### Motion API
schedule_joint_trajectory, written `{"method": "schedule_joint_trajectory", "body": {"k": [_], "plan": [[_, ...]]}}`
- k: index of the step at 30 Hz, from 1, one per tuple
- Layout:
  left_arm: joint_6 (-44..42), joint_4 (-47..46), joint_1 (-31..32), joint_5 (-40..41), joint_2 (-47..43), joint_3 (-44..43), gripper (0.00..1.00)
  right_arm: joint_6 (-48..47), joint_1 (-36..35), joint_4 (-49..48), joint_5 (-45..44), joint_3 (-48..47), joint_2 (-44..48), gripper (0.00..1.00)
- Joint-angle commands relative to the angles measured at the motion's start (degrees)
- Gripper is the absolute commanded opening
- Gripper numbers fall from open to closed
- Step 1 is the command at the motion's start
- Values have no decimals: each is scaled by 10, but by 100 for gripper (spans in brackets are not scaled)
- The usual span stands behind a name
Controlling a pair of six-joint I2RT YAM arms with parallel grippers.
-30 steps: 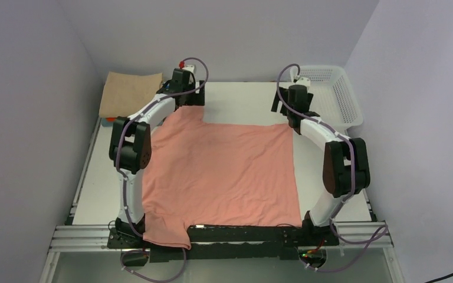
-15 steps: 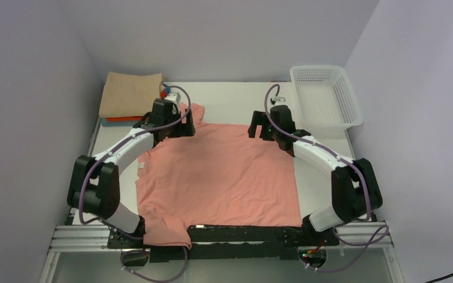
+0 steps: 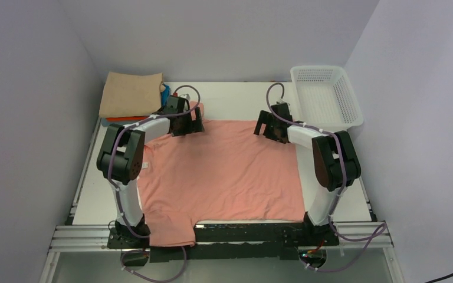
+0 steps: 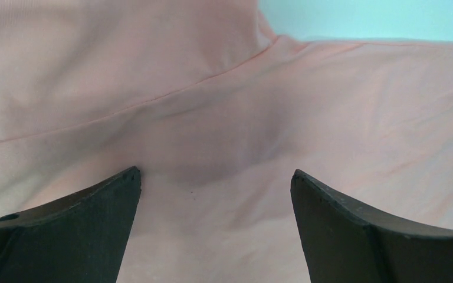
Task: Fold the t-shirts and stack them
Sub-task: Flatten out the tshirt
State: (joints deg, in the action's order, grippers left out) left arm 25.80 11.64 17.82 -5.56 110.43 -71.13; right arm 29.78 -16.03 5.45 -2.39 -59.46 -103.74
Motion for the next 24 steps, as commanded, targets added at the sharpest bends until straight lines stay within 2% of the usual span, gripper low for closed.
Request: {"method": "schedule_joint_trajectory", "body": {"k": [1, 9, 15, 17, 20, 24], "plan": [[29, -19, 3, -57, 32, -27, 99, 5, 32, 68, -37, -18, -51, 100], [0, 24, 13, -60, 55, -120, 99, -6, 68, 87, -59, -62, -67, 100], [-59, 45, 6, 31, -10, -149, 100, -34, 71, 61, -55, -38, -18, 100], [-63, 68, -11, 36, -8, -179, 99, -41, 70, 50, -47, -30, -2, 100], [-57, 78, -49, 9, 25, -232, 100, -46, 70, 41, -32, -26, 12, 100], [-68, 120, -79, -10, 118, -341, 99, -49, 67, 34, -20, -20, 18, 100]]}}
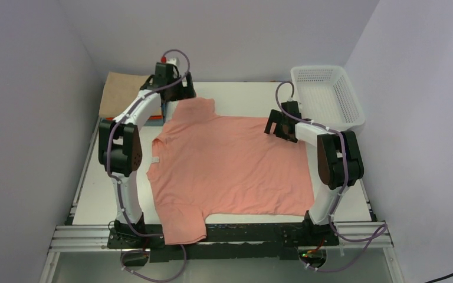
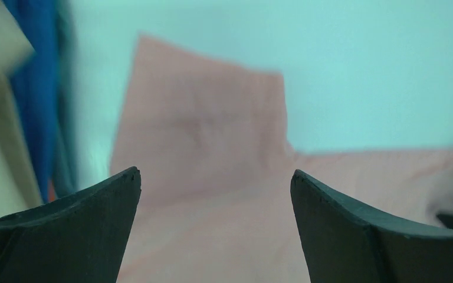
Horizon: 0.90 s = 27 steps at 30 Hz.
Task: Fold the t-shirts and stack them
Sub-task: Flatten out the tshirt
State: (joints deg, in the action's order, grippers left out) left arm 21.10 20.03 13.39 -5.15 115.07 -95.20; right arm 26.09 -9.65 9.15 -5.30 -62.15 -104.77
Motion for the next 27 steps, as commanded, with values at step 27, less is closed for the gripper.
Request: {"method": "schedule_joint_trajectory", "body": {"k": [27], "plan": [[65, 103, -17, -37, 181, -102, 99, -15, -13, 18, -36, -88, -69, 100]]}}
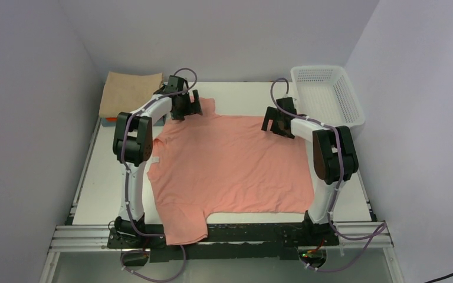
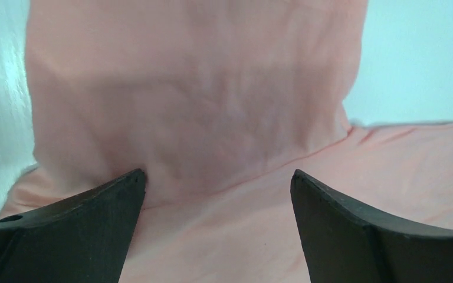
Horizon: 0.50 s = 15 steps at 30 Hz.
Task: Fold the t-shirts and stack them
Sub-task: Flatten out the tshirt
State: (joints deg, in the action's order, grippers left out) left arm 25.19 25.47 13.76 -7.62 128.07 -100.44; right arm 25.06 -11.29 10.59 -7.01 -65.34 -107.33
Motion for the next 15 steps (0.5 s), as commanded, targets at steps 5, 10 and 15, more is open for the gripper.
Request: {"method": "schedule_joint_trajectory", "body": {"k": [5, 10, 15], "plan": [[32, 59, -41, -45, 122, -151, 99, -11, 12, 15, -13, -141, -107, 100], [43, 76, -51, -81, 207, -280, 99, -13, 24, 28, -9, -212, -150, 100], [77, 36, -67, -123, 252, -335, 99, -23, 32, 33, -2, -273, -185, 100]]}}
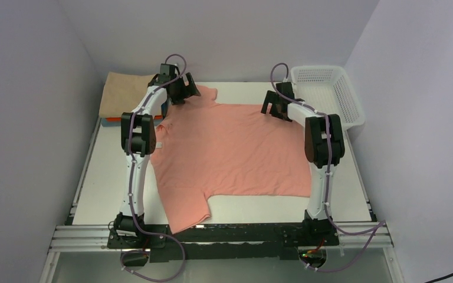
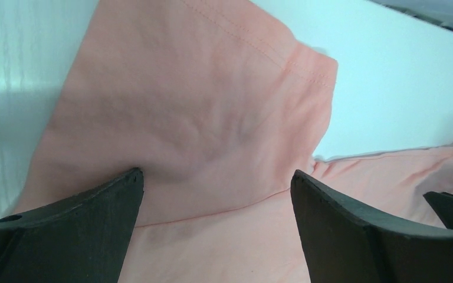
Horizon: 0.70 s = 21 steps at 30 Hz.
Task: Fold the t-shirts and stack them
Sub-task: Flatten out the tshirt
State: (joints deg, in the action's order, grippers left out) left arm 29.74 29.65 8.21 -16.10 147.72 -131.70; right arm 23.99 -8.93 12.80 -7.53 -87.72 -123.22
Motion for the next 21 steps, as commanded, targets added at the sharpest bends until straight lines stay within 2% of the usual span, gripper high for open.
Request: {"method": "schedule_joint_trajectory", "body": {"k": [1, 6, 12, 14, 17, 21], "plan": [[41, -24, -16, -41, 58, -26, 99, -17, 10, 14, 4, -62, -35, 100], [33, -56, -21, -57, 45, -66, 99, -44, 10, 25, 2, -101, -32, 100], [-22, -56, -7, -76, -92, -12, 99, -48, 2, 38, 3, -63, 60, 100], [-67, -37, 15, -52, -163, 41, 99, -47, -5, 46, -5, -26, 105, 100], [-103, -26, 47, 1, -290, 172, 99, -43, -18, 48, -9, 48, 183, 100], [-85, -55, 88, 81, -477, 417, 99, -25, -33, 36, -13, 179, 307, 100]]}}
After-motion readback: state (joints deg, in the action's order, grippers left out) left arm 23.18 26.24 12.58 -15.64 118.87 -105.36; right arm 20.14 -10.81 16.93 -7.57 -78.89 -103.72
